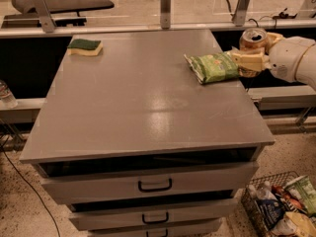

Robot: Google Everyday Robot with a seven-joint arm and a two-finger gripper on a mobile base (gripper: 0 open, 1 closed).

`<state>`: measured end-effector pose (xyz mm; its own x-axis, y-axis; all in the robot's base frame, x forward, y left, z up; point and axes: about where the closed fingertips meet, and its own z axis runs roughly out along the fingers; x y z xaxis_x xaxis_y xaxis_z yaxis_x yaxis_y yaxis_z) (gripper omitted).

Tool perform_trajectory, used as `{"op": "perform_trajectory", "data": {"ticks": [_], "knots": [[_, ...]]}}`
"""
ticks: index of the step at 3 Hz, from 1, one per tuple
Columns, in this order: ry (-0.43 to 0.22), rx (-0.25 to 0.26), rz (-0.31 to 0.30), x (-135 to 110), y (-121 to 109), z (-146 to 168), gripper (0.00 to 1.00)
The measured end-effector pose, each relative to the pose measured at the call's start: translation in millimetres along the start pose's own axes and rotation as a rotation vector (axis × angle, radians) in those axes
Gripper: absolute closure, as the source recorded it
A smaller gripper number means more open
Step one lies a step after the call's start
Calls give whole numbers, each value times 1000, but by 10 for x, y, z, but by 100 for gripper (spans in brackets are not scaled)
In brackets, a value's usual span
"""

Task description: Move orange can near green jalapeno chip bag

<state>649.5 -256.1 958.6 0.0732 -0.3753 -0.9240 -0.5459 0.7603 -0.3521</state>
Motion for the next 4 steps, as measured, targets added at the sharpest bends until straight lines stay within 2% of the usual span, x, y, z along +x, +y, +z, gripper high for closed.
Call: {"op": "perform_trajectory", "data": {"ticks": [2,3,4], "knots": [[43,37,115,361,35,46,100],[21,46,152,453,25,97,84],[-3,48,171,495,-6,175,59]]}}
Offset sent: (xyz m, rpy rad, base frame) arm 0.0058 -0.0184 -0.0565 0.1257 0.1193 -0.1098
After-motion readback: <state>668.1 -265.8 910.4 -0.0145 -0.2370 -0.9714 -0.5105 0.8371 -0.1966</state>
